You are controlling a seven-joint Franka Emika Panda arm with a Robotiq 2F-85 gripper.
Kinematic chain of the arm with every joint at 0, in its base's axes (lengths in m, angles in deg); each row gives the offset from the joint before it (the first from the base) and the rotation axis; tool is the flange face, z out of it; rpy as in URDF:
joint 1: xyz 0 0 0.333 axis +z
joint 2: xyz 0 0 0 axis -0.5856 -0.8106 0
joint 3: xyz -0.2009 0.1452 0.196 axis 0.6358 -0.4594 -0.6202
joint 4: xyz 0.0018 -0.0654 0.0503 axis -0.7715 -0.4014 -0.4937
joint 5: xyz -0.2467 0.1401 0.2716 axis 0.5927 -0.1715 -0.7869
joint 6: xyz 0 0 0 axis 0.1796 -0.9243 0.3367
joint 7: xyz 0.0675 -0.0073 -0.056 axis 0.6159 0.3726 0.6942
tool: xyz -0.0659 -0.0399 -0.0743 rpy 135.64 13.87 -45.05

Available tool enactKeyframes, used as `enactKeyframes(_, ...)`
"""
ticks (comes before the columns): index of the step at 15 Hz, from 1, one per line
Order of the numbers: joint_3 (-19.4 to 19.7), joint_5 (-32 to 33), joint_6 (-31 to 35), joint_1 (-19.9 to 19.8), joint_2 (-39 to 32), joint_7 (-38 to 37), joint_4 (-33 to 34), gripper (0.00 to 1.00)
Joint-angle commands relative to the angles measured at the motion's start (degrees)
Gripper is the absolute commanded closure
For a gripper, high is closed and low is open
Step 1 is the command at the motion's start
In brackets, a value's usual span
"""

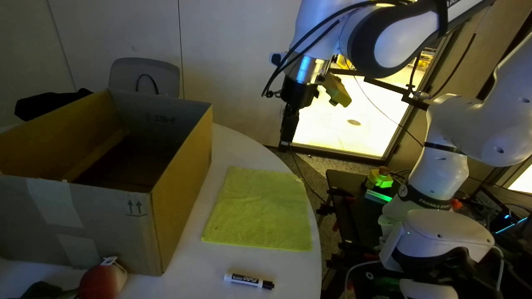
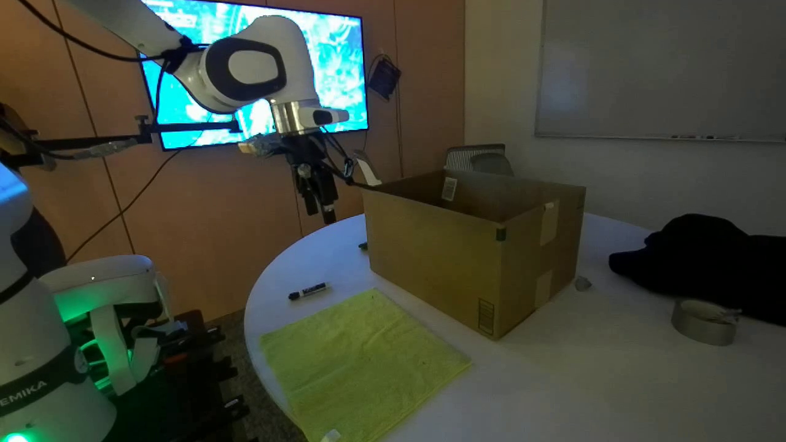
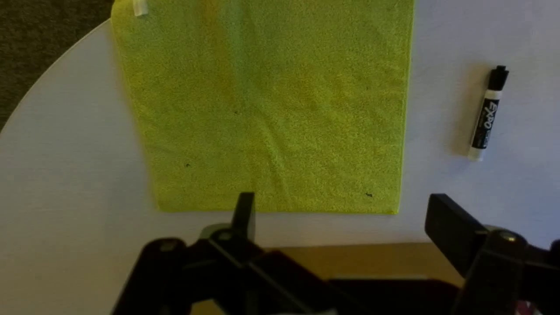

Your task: Put the marker in the yellow towel and wrap the marker, then put the towel in the box

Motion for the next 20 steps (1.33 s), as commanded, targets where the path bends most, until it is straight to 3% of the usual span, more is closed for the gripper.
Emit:
enactKeyframes(1, -3.00, 1.02, 5.92, 1.67, -8.09, -4.60, 1.73, 0.00)
enactKeyframes(6, -6.18, 2.33, 16.72, 6.06, -22.87, -7.09, 4.93, 0.00)
enactKeyframes(10, -4.81, 5.50, 23.14, 10.03, -33.32, -8.04, 9.42, 0.00)
enactKeyframes(13, -3.71, 3.79, 25.18, 11.79, -39.35, -6.10, 13.12, 0.00)
enactKeyframes(17, -4.52, 0.53, 25.36, 11.44, -43.99, -3.28, 16.76, 0.00)
enactKeyframes(20, -7.90, -3.67, 23.29, 9.06, -44.78, 2.40, 18.18, 0.00)
